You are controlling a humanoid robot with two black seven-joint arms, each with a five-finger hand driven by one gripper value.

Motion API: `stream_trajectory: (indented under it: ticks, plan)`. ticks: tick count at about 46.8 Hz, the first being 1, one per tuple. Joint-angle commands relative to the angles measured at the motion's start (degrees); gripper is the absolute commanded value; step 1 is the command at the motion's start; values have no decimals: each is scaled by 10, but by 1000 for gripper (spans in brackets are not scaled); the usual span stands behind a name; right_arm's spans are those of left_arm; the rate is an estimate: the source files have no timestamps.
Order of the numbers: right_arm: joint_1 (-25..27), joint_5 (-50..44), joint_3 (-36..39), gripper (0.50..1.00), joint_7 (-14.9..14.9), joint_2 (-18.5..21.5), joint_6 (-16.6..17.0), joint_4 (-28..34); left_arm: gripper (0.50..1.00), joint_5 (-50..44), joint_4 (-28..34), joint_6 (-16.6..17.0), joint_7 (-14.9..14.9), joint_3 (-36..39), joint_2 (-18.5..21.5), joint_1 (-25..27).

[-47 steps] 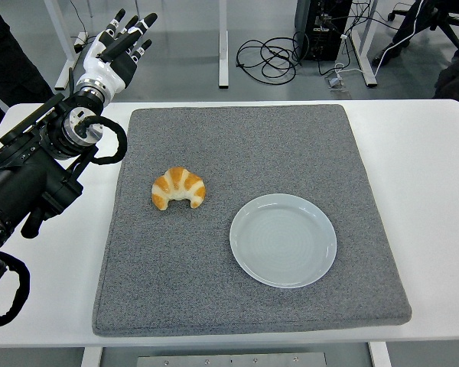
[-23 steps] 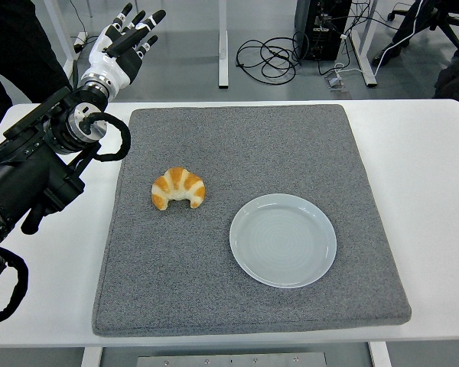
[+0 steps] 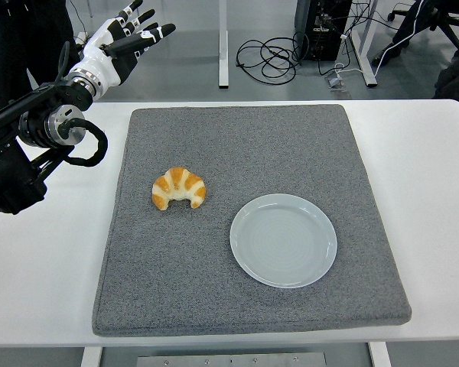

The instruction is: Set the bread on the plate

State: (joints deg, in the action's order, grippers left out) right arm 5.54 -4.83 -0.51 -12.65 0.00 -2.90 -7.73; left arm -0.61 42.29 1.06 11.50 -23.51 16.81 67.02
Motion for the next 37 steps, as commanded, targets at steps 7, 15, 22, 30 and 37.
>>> stream_trajectory:
  ticks: [7,15,22,30,37]
  plan:
    - [0,0,0,1000,0,0,0,0,977,74,95,40,1,97,57,34]
    - [0,0,0,1000,0,0,0,0,977,126,213,61,-12,169,103,49]
    - [0,0,0,1000,0,0,0,0,977,147,264,76,-22,265,131,85]
    - [0,0,1,1000,0,0,0,0,977,317,311,125,-24,290,160,86]
    - [0,0,0,1000,0,0,0,0,977,391,332,151,-26,318,164,68]
